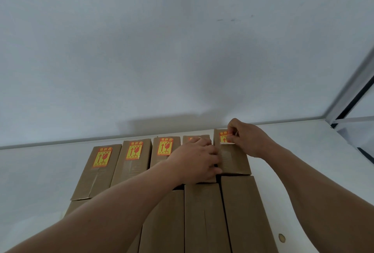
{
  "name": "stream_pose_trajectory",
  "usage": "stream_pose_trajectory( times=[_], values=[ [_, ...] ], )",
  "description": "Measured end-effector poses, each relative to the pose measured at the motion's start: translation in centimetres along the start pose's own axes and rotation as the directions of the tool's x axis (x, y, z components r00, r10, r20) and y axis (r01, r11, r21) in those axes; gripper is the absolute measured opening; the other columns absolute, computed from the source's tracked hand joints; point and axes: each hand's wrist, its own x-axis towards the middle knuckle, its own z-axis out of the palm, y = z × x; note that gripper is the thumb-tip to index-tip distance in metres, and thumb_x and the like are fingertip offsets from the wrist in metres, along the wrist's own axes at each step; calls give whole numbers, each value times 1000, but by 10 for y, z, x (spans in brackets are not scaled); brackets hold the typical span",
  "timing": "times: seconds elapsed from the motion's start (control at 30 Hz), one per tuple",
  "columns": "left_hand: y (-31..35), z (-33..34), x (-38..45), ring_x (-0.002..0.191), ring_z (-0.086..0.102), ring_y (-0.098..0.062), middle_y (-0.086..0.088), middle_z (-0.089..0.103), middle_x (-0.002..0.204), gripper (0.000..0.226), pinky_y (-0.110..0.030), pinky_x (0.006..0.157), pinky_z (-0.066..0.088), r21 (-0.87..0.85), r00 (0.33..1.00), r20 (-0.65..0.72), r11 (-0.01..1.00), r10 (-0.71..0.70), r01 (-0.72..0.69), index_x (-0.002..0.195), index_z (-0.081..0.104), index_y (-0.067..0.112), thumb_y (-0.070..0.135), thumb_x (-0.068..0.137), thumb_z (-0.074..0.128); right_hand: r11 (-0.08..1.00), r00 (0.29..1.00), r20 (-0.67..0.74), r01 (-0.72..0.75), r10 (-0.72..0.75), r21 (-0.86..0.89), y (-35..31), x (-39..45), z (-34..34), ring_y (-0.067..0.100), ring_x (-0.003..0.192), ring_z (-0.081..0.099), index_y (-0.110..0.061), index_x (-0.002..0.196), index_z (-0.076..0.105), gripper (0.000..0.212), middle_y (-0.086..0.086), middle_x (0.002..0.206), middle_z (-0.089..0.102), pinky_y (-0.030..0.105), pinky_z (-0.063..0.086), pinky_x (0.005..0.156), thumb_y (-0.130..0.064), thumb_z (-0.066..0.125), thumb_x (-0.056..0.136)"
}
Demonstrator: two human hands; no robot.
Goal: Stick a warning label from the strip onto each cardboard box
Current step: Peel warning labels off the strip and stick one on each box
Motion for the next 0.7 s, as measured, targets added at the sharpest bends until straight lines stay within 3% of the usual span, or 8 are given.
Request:
stream_pose_trajectory(
  times=[0.33,0.5,0.7],
  values=[
    [-1,1,1,129,34,-20,9,51,136,48,-39,109,23,-17,1000,12,1000,0,1,128,57,27,54,98,30,997,999,24,28,-26,-76,1,6,3,15,78,54,-25,89,47,13,-7,86,56,29,41,64,-31,58,92],
    [-1,4,2,129,34,-20,8,53,133,49,-39,109,22,-12,1000,-5,1000,2,-2,126,58,27,55,97,30,997,999,42,10,-7,-79,10,9,8,11,95,52,-30,106,61,17,-9,108,46,29,43,78,-39,55,93],
    [0,1,1,129,33,-19,9,54,131,48,-39,108,21,-9,1000,1,1000,-6,6,124,59,26,54,98,30,997,998,-65,-10,5,-80,13,-2,14,11,116,40,-36,117,63,29,-10,129,43,30,41,89,-47,52,92]
  ],
)
